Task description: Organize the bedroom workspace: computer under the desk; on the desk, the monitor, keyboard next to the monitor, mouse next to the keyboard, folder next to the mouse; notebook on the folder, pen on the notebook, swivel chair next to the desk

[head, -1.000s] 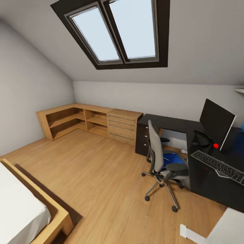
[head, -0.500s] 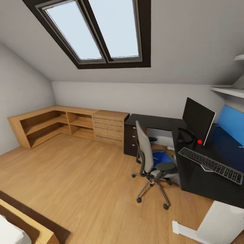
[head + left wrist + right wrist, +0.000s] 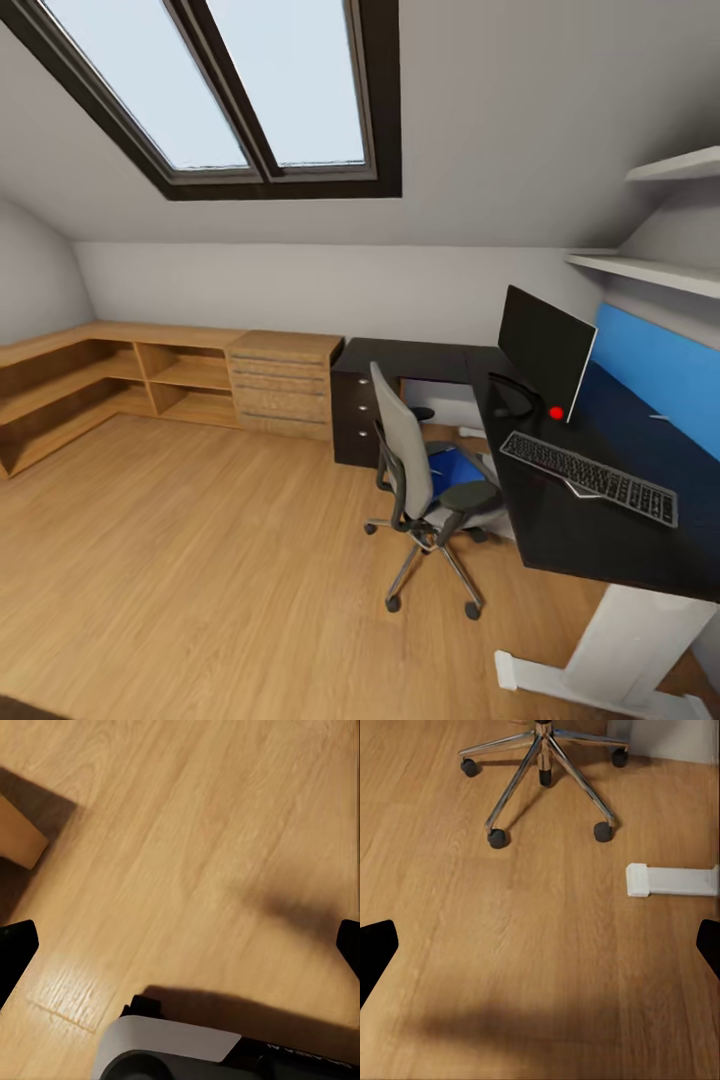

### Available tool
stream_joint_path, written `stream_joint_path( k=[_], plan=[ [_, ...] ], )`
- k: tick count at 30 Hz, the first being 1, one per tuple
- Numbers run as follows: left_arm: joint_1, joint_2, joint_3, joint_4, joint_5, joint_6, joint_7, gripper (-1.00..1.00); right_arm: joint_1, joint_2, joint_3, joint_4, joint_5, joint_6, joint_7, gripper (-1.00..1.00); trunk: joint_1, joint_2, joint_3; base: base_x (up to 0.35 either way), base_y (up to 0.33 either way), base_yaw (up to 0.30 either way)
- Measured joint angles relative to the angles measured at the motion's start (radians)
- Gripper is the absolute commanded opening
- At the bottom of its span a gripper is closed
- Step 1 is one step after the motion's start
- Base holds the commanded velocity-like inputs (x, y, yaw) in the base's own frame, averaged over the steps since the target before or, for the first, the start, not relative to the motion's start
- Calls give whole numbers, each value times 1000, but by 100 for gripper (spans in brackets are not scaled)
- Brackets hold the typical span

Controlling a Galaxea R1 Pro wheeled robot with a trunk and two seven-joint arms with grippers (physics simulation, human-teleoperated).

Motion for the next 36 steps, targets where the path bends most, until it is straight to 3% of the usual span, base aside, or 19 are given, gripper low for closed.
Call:
stream_joint_path(
  k=[12, 15, 21, 28, 36],
  plan=[
    [0, 1, 0, 0, 0, 0, 0, 100, 0, 2, 0, 16, 1, 0, 1, 100, 0, 0, -4, 112, 91, -298],
    [0, 1, 0, 0, 0, 0, 0, 100, 0, 2, 0, 16, 29, 0, 2, 100, 0, 0, -5, 100, 251, -291],
    [0, 1, 1, 0, 0, 0, 0, 100, 0, 7, 0, 16, 35, -2, 3, 100, 0, 0, -8, 98, 272, -225],
    [0, 1, 0, 0, 0, 0, 0, 100, 0, 9, 0, 16, 36, -5, 3, 100, 0, 0, -9, 80, 233, -36],
    [0, 1, 0, -9, 0, -2, 1, 100, 0, 9, 0, 17, 37, -8, 3, 100, 0, 0, -9, 14, 39, -4]
  ],
)
